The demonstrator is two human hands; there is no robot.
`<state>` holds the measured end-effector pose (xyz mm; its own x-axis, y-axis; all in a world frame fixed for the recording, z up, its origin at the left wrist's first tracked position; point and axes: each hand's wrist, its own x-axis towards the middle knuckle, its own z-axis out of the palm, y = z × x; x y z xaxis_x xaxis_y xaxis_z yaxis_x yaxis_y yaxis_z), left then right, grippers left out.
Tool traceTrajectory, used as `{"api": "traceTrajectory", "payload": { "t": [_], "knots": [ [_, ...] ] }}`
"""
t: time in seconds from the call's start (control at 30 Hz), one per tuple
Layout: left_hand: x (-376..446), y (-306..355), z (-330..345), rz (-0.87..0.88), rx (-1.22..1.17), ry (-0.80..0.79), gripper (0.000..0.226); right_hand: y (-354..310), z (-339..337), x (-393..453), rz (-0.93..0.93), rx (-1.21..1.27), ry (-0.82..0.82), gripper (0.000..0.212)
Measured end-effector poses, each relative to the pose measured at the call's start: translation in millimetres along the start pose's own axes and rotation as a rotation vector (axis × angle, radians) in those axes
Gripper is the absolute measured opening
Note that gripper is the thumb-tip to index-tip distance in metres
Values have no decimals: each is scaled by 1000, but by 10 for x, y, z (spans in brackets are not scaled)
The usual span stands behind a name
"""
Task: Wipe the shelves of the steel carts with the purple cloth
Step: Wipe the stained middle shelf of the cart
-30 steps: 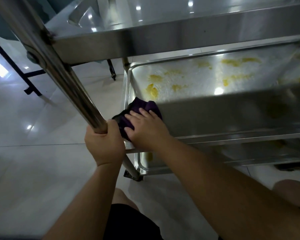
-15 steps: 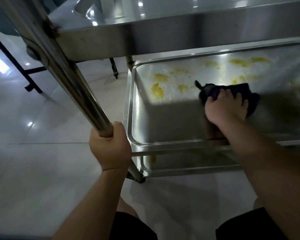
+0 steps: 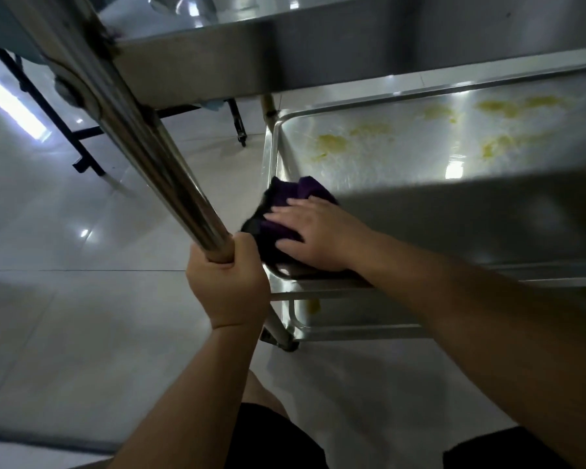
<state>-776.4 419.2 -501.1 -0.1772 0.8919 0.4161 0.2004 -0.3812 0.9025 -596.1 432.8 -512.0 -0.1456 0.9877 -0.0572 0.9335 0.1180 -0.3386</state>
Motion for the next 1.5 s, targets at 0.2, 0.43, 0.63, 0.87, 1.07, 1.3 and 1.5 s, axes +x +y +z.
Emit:
{"api": "traceTrajectory", "payload": {
  "t": [0.2,0.43,0.63,0.87,1.07,1.3,1.5],
  "knots": [
    [3,-5,31,-54,-8,22,30,667,-157,5,428,8,112,67],
    [-18,43,23,-18,3,20,25,-204,61,613,332,58,103,62],
    [-32,121,51,-70,14,81,16,-515,223,-48,22,108,-6,61],
    [-33,125,32,-224,18,51,20,-250,190,-886,146,44,101,61],
    [-71,260,-35,-245,113,-29,35,506,-42,-1477,324,30,132,60],
    [-203,309,-187,-210,414,-81,40,781,-173,-1718,393,57,122,61],
    [-1194,282,-8,-507,409,-205,14,1064,-243,-1952,404,54,140,64]
  ]
}}
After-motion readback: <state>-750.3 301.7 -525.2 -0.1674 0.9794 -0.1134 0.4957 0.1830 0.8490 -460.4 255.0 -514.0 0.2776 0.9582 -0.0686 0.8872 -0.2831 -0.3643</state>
